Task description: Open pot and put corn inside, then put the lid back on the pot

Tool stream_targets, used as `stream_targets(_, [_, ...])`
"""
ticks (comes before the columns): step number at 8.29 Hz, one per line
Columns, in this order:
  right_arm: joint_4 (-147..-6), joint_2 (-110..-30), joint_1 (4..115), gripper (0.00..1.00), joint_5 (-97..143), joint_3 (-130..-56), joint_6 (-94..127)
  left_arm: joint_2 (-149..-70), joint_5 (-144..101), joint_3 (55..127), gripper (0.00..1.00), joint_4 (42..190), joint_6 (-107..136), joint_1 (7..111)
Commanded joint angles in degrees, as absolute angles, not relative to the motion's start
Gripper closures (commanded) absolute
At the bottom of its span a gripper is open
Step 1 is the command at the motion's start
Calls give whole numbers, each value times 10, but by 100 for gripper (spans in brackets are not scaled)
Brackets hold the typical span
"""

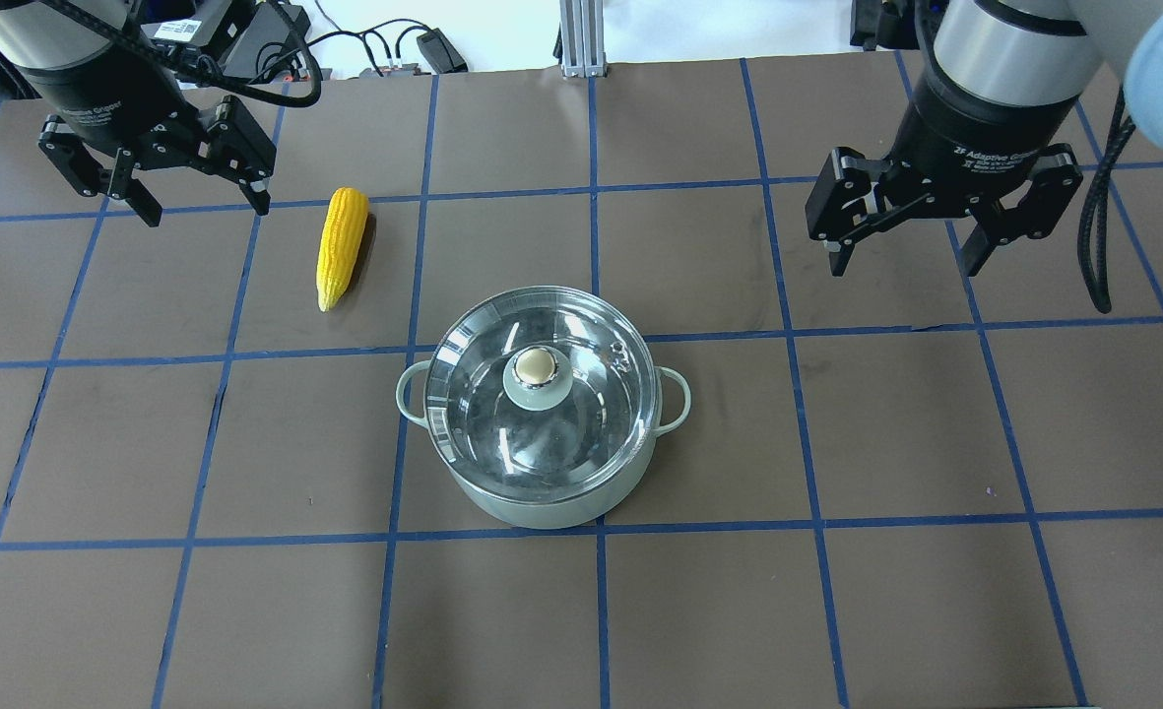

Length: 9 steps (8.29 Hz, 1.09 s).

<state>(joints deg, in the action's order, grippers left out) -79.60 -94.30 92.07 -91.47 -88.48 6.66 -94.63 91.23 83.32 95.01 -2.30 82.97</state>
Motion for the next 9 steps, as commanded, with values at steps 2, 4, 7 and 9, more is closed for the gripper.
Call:
stream_targets(2, [-806,-942,930,0,-886,-886,81,-952,912,832,0,949,-70,827])
stream_targets(4, [-820,-927,957,0,-883,-882,107,-968,912,834,0,879,-160,823])
stream_targets(7, [-883,-893,1054,0,-882,-878,212,-1058,907,834,0,764,-224,817])
stream_targets(9, [-936,-857,1105,0,-882,-877,284,-1108,888,834,0,698,-222,817])
